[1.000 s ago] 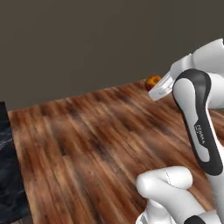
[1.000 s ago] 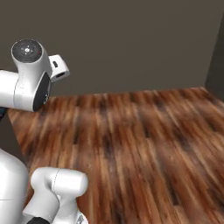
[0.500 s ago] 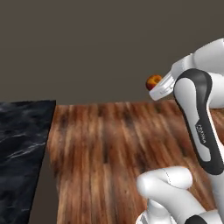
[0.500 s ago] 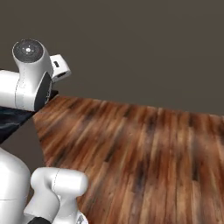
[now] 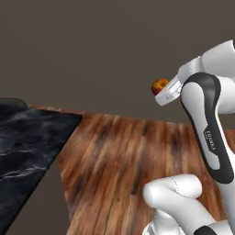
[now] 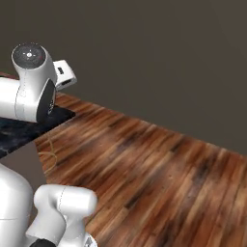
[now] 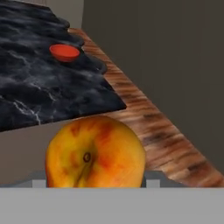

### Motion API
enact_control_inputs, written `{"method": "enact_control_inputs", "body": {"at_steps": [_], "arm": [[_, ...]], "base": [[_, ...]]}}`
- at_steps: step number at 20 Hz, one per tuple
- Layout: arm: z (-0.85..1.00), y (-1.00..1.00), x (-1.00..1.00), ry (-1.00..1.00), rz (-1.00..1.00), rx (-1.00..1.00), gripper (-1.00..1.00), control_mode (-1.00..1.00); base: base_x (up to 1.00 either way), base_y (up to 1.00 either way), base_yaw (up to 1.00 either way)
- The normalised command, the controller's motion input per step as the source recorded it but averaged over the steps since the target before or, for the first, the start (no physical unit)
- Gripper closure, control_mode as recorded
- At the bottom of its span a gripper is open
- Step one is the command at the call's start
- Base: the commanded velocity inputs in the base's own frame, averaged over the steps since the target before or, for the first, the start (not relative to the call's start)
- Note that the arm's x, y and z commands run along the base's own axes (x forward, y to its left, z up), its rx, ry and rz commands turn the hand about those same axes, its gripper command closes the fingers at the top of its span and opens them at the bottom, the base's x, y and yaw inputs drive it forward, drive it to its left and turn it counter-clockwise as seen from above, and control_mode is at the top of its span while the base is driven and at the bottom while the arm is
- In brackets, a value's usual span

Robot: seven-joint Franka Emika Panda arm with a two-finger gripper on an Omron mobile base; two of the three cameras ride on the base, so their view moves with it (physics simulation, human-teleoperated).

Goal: Retrieve the peach and orange from the fridge and place them into the bowl on the dining table.

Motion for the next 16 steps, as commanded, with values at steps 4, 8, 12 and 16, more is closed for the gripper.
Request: {"method": "enact_control_inputs", "body": {"at_steps": [4,8,12,16], "arm": [[0.00,0.00,0.00,0.00,0.00,0.00,1.00,1.00],[0.00,0.00,0.00,0.00,0.00,0.00,1.00,1.00],[0.00,0.00,0.00,0.00,0.00,0.00,1.00,1.00],[0.00,0.00,0.00,0.00,0.00,0.00,1.00,1.00]], "base": [[1.00,-1.00,0.49],[1.00,-1.00,0.47],[1.00,-0.98,0.50],[1.00,-0.92,0.53]]}}
